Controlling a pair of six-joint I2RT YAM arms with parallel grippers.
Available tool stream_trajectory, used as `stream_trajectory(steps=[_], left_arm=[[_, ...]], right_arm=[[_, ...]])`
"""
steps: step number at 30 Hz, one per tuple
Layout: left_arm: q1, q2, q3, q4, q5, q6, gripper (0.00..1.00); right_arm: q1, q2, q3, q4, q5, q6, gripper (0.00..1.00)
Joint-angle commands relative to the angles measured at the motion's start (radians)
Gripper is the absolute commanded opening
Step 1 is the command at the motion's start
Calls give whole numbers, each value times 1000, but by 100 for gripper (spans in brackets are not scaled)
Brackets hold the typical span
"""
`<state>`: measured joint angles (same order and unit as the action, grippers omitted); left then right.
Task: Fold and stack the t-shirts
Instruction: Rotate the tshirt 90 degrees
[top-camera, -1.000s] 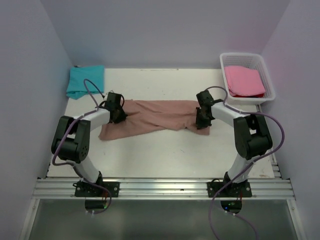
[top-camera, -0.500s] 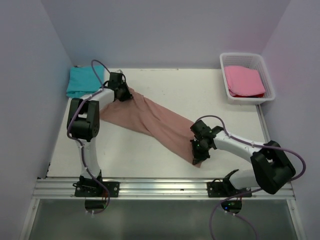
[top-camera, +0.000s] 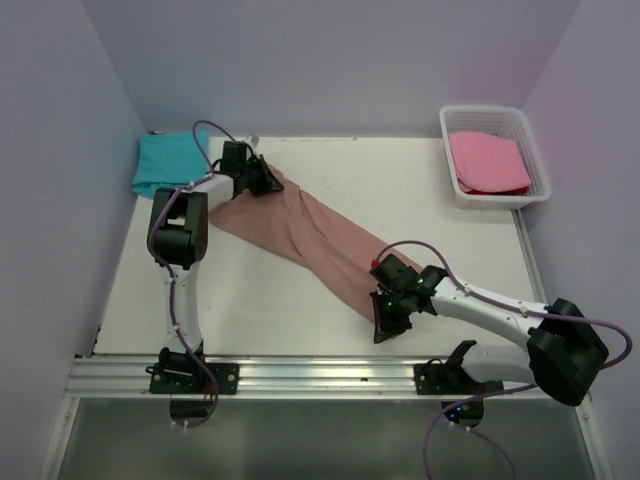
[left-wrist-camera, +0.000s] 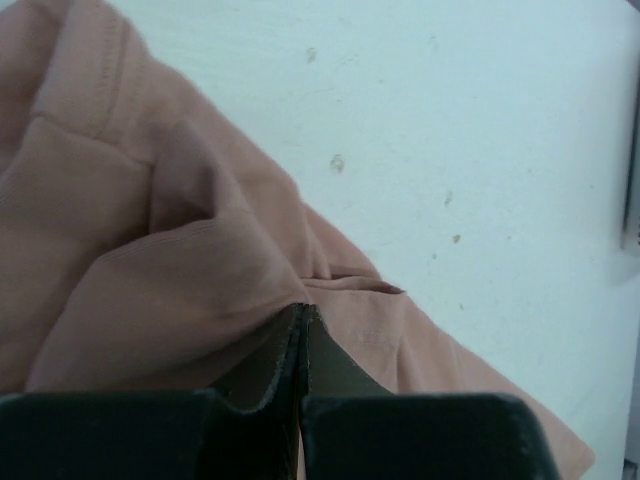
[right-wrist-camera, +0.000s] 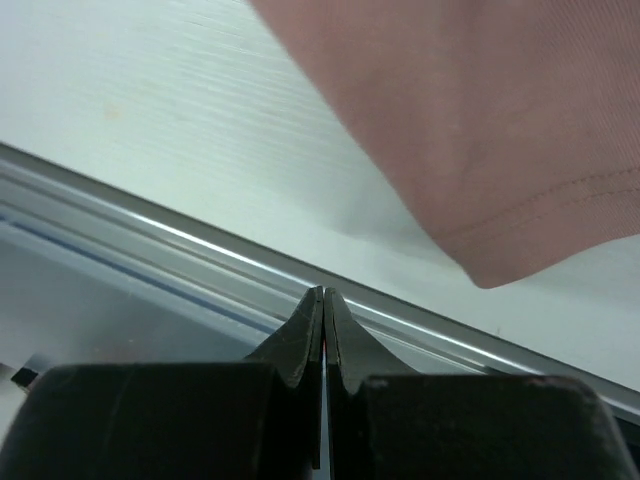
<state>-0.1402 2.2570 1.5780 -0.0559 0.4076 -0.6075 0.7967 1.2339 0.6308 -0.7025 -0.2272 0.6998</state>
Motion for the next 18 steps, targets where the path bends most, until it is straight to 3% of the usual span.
stream_trajectory(steps=[1,6,13,18], left_arm=[[-2,-14,14,186,166,34,0],[1,-83,57,-8,54,84,0],[1,-413,-321,-28,-137,20,0],[1,-540,-479,-24,-190,17,0]], right_arm=[[13,-89,93,20,-9,13,0],[13,-59,283,-102,223,-63,0],[-2,189,503,-199,596,-90,0],[-97,262,478,-129,612,-53,0]])
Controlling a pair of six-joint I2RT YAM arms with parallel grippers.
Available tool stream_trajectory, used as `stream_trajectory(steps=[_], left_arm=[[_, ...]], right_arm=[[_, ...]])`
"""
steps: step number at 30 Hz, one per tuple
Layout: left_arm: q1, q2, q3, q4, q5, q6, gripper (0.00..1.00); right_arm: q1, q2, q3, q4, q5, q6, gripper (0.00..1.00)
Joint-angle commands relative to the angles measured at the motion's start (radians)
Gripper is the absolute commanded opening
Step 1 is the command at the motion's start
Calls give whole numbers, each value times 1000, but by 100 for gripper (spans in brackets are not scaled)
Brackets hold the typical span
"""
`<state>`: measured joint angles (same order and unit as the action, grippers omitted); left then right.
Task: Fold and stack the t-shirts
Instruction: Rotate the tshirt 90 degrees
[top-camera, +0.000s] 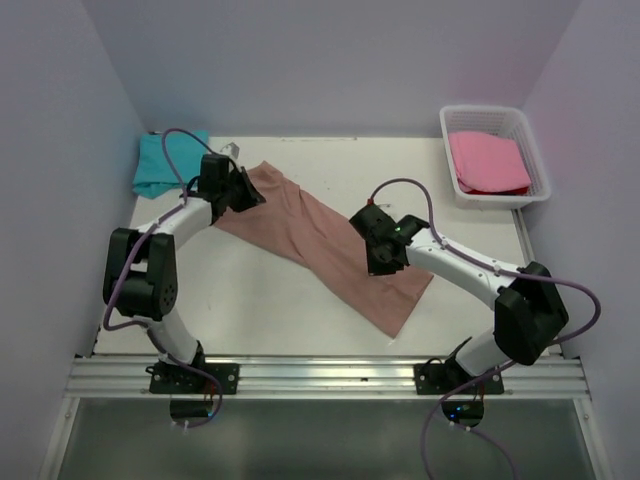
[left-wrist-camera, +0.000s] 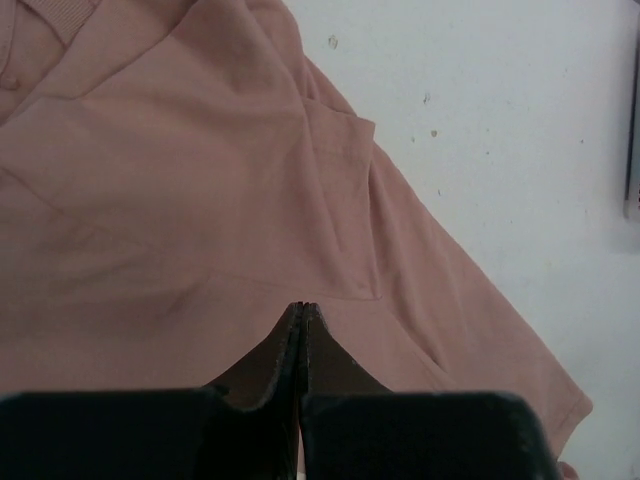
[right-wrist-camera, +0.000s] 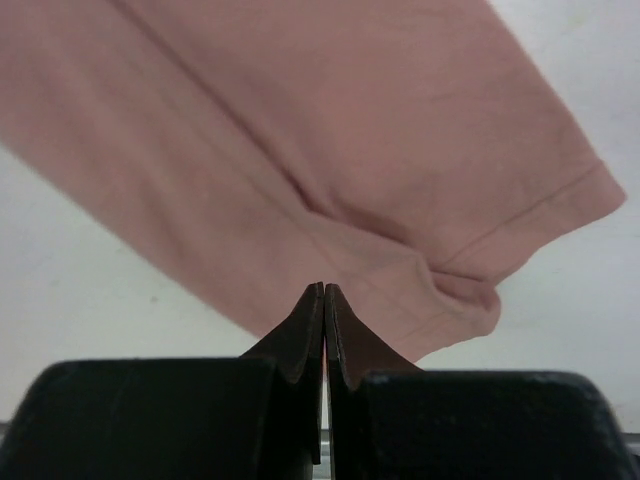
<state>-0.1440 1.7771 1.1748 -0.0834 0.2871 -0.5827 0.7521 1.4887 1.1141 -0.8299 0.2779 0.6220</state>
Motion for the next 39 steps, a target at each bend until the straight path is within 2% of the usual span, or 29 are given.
stream_trajectory(steps=[1,9,14,23,30,36,39], left_arm=[[4,-71,-110,1,-75,-6,0],[6,-113,-184,-12,-123,-26,0],[6,-116,-221,11,-117,-49,0],[7,-59,-173,5,-167,-34,0],[15,123,-17,5,-170,-43,0],[17,323,181,-32,-117,-54,0],[17,415,267,-12,-66,-62,0]], right_arm=[[-66,8,-19,11,109,27,0],[-158,39,-111,95,106,10,0],[-185,169,-102,146,73,-11,0],[-185,217,-187,238,-26,-16,0],[-140,131,-296,233,-152,-22,0],[22,50,-349,216,-273,36,0],[99,24,-338,187,-275,68,0]])
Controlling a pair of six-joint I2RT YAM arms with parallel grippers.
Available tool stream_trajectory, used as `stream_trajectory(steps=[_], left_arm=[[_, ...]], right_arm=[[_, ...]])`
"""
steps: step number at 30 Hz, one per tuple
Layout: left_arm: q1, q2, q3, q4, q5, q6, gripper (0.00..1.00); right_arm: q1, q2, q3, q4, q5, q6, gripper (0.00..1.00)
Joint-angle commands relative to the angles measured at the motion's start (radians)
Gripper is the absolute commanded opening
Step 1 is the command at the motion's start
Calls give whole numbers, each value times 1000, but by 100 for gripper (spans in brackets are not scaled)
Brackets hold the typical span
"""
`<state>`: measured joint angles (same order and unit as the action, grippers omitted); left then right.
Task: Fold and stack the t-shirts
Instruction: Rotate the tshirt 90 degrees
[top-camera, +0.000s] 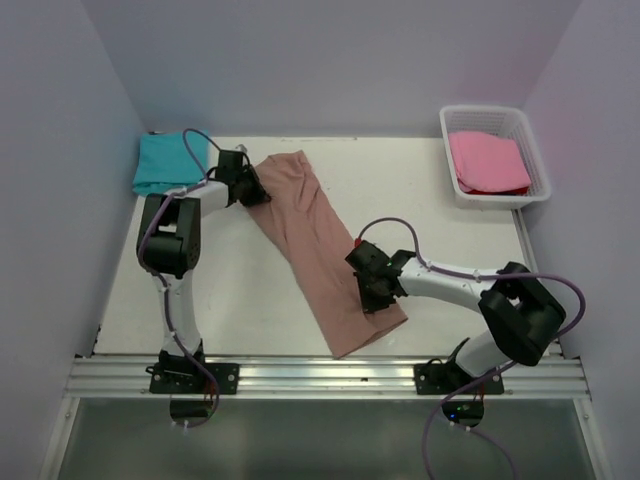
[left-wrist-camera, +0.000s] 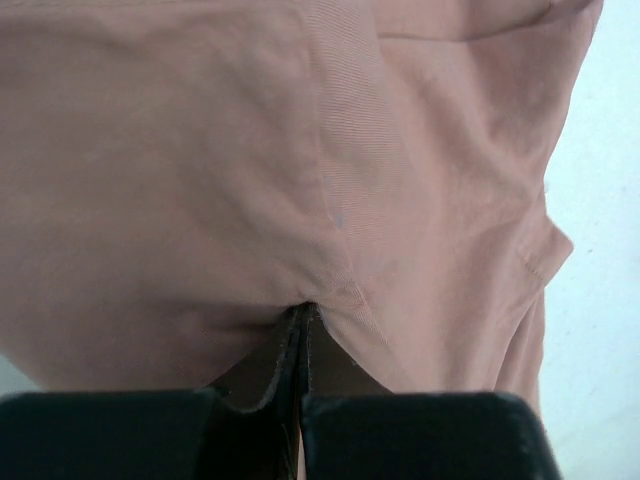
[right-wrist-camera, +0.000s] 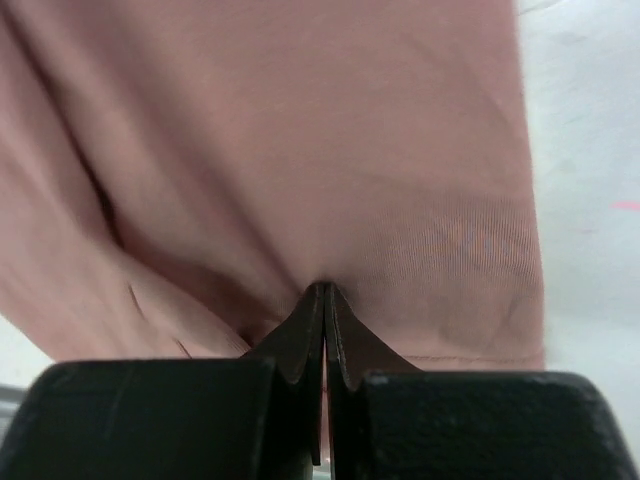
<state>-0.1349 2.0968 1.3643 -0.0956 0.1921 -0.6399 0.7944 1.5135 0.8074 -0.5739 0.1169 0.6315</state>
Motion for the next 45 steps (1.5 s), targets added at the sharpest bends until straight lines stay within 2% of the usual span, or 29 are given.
stream_trajectory(steps=[1,4,8,11,17,22,24,27,28,30,31,32,34,35,36,37,41,45], left_arm=[[8,120,103,2,64,-6,0],[8,221,220,2,182,-10,0],[6,388,424,-26,343,-27,0],[-3,458,502,14,434,-56,0],[-37,546,616,53,543,-83,0],[-46,548,587,235,673,-170,0],[-48,514,538,266,687,-170,0],[-48,389,470,211,637,-71,0],[-48,300,428,189,615,-8,16],[-46,145,324,162,543,57,34],[-46,91,284,154,487,74,48],[-46,34,241,145,451,89,54],[-46,-126,108,109,385,130,64],[-46,-174,63,99,318,138,65],[-46,-220,18,44,293,144,66],[-46,-304,-81,37,274,155,66],[-61,-498,-328,-30,195,175,67],[-141,-728,-600,-67,152,148,68]], right_arm=[[89,-13,-30,-73,-114,65,0],[149,-24,-16,-69,-177,97,0],[216,-18,19,-52,-186,143,0],[255,14,53,-21,-209,169,0],[322,105,124,49,-260,201,0],[335,125,182,25,-234,189,0],[333,110,205,3,-191,163,0],[333,80,291,-59,-127,108,0],[333,61,311,-85,-114,77,0],[332,39,370,-128,2,51,0],[330,19,390,-139,41,27,0],[322,11,409,-153,87,19,0],[296,1,453,-185,189,4,12],[278,-4,464,-199,208,2,19],[234,-4,479,-214,222,5,38],[206,-4,480,-239,246,17,46],[99,-42,418,-259,316,42,66],[14,-140,285,-222,313,66,73]])
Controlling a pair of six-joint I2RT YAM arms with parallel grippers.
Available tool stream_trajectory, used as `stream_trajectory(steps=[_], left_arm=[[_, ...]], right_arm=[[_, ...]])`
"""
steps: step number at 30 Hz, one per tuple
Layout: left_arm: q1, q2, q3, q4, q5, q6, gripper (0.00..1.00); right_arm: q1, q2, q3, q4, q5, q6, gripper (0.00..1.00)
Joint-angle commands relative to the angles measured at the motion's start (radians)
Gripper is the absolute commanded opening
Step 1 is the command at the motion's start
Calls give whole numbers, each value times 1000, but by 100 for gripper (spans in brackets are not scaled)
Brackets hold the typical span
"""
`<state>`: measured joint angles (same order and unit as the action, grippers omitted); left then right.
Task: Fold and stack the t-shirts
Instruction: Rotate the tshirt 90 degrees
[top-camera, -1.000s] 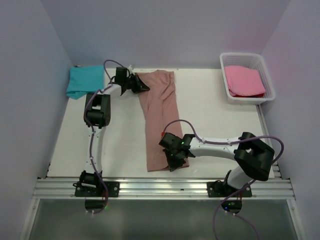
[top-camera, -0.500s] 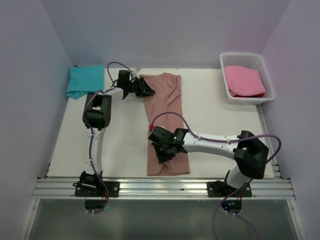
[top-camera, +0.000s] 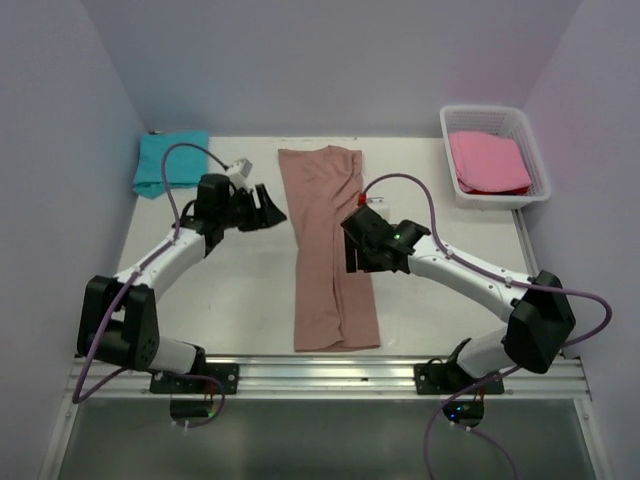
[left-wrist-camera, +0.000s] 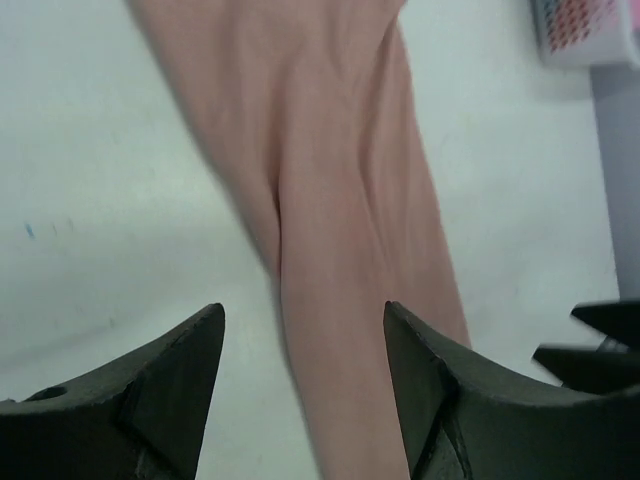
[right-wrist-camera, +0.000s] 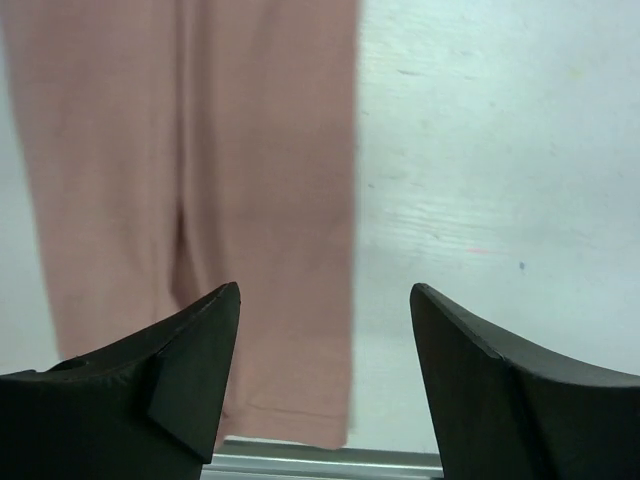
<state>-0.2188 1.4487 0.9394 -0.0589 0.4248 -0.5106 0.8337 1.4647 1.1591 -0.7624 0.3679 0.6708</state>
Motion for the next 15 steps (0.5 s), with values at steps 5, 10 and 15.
stream_trajectory(steps=[5,10,15], left_arm=[[-174,-244,-355,-101,-77,-66,70],[-240,-401,-505,-88,-64,-141,72],[-313,-430,-600,-65,-60,-209,72]], right_arm=[[-76,-240,-214,64,-53,46,71],[-79,-351,-323,97,-182,87,62],[-81,-412,-471,204,-340,197,50]])
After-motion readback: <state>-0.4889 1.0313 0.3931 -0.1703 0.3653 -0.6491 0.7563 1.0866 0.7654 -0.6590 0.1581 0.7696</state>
